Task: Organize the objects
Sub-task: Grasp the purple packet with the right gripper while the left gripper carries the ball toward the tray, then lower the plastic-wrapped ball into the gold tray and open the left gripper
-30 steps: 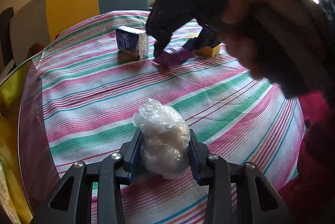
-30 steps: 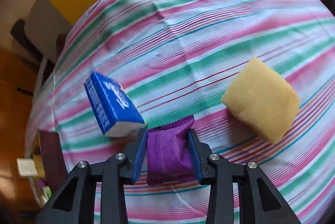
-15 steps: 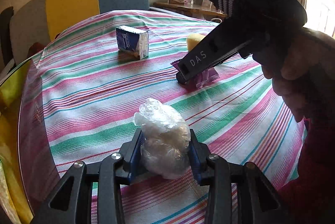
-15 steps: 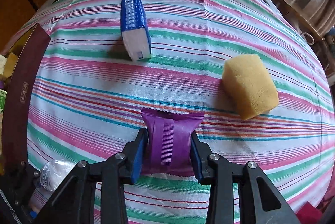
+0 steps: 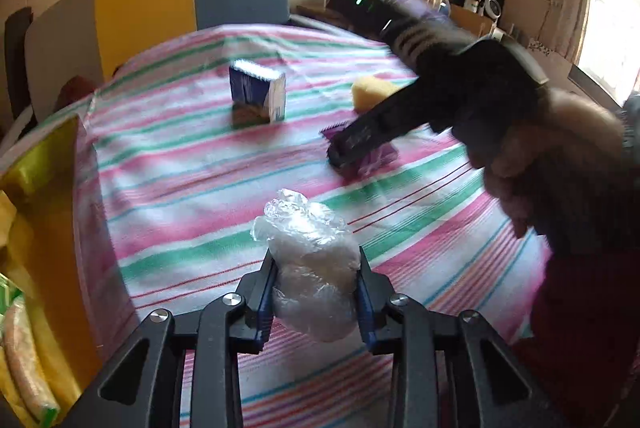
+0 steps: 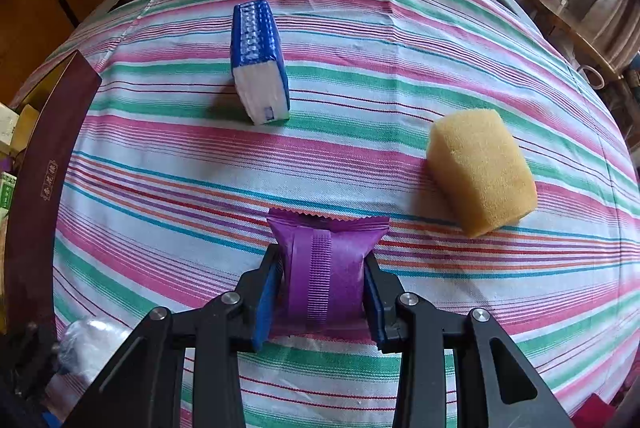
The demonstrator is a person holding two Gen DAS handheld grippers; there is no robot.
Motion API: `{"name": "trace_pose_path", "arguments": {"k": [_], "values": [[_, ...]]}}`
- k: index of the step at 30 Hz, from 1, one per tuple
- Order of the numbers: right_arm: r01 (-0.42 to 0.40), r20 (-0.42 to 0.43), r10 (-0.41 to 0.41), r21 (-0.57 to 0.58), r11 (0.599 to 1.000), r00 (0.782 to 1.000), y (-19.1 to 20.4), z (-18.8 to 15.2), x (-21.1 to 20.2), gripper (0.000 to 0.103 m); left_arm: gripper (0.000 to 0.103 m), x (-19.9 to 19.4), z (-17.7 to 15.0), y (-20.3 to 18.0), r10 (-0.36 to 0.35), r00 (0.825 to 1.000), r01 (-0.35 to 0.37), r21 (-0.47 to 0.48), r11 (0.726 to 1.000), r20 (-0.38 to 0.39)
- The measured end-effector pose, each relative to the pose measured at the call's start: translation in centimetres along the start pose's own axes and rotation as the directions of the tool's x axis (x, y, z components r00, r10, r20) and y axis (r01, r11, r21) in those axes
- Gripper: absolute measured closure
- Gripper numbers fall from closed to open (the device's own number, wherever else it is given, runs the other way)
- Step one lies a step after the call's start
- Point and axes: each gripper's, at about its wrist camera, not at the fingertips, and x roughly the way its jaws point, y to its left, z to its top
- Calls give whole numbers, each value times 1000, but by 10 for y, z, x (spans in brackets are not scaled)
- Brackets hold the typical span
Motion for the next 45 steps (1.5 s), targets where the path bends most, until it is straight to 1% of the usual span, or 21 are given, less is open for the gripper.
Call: {"name": "trace_pose_path", "arguments": {"k": [2, 3, 5, 7, 10, 11, 12, 13, 14, 16, 18, 19, 21, 22, 26, 34, 40, 43, 45], "values": [[5, 1, -5, -7, 1000, 1000, 1, 0, -1, 65, 70, -16, 3, -3, -27, 999, 27, 0, 1000, 17], [3, 3, -3, -6, 1000, 1000, 9, -6, 3, 65, 70, -24, 5, -1, -33, 999, 33, -10, 999, 24], [-3, 4, 3, 1, 1000, 1000, 8, -6, 2, 65, 70, -37, 9, 7, -33, 999, 34, -40, 999, 32], [6, 6, -6, -8, 1000, 1000, 10, -7, 1, 65, 70, -54, 10, 22, -14, 999, 18, -87, 996, 46], [13, 8, -13, -14, 1000, 1000, 11, -9, -1, 65, 70, -76, 14, 60, 18, 998, -5, -188, 982, 66], [16, 9, -16, -18, 1000, 1000, 10, -10, -1, 65, 70, -80, 17, 76, 34, 997, -17, -230, 973, 68], [19, 9, -18, -21, 1000, 1000, 14, -5, 1, 65, 70, -89, 18, 97, 60, 996, -38, -288, 957, 69], [21, 11, -21, -24, 999, 1000, 15, -5, 0, 64, 70, -93, 20, 110, 89, 994, -63, -321, 945, 69], [23, 11, -23, -27, 999, 1000, 15, -6, 0, 64, 70, -99, 20, 125, 133, 989, -102, -344, 933, 70], [26, 12, -25, -30, 999, 1000, 16, -6, -1, 64, 70, -109, 21, 150, 236, 970, -197, -372, 907, 62], [27, 13, -26, -31, 999, 1000, 16, -7, -2, 64, 70, -113, 20, 167, 339, 940, -298, -378, 877, 46], [27, 14, -27, -32, 999, 1000, 16, -8, -2, 64, 70, -116, 17, 174, 376, 926, -334, -383, 861, 39], [29, 15, -28, -34, 999, 999, 17, -10, -3, 64, 70, -119, 12, 188, 417, 908, -374, -400, 837, 23], [30, 15, -30, -36, 999, 999, 11, -6, 5, 64, 70, -120, 10, 190, 427, 904, -384, -401, 832, 20], [37, 18, -36, -43, 998, 999, 13, -6, 10, 64, 70, -114, 3, 195, 447, 895, -407, -399, 821, 6], [46, 23, -44, -53, 998, 999, 12, 3, 20, 64, 70, -104, -2, 197, 433, 901, -400, -398, 826, -7], [52, 29, -50, -59, 997, 998, 14, -1, 18, 63, 70, -98, -3, 206, 424, 905, -396, -401, 826, -21], [54, 30, -52, -61, 997, 998, 15, -2, 17, 63, 70, -92, -2, 214, 406, 913, -384, -413, 826, -37], [57, 31, -55, -66, 996, 998, 16, -2, 18, 63, 70, -87, -3, 221, 371, 927, -356, -433, 828, -51]]}}
